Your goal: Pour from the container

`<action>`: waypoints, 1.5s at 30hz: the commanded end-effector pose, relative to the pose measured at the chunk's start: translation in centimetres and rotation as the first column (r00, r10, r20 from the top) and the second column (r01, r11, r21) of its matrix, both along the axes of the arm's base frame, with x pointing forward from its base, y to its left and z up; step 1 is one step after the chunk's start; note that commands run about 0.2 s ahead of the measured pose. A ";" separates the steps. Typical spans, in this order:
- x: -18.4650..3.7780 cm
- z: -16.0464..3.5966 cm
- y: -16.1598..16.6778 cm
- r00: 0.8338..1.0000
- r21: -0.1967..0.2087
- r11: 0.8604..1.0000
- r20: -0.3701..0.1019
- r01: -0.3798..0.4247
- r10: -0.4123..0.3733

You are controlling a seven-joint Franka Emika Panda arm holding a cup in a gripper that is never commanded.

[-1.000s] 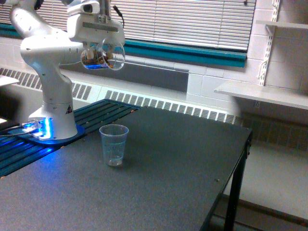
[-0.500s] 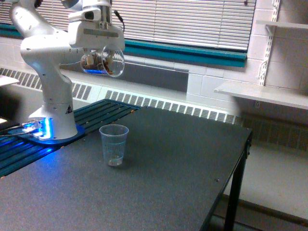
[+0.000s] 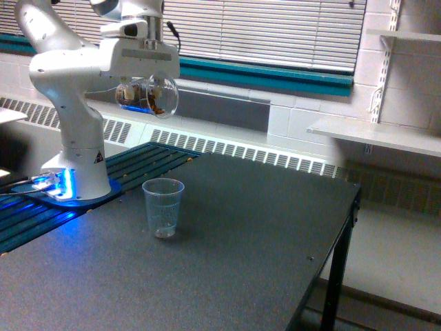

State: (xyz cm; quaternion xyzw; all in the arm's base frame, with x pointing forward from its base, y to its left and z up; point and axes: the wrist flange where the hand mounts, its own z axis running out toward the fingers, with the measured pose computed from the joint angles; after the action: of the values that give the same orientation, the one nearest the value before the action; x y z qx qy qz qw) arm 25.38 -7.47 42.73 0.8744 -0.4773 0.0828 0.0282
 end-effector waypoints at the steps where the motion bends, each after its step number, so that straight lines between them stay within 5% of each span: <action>1: -0.1 -0.8 0.0 1.000 -0.002 1.000 -0.023 0.006 -0.006; 45: -0.6 -3.5 0.5 0.994 0.020 1.000 -0.108 0.008 -0.005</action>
State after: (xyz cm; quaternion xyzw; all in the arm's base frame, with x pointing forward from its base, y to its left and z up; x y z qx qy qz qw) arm 25.14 -7.08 40.61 0.8764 -0.4777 0.0454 0.0397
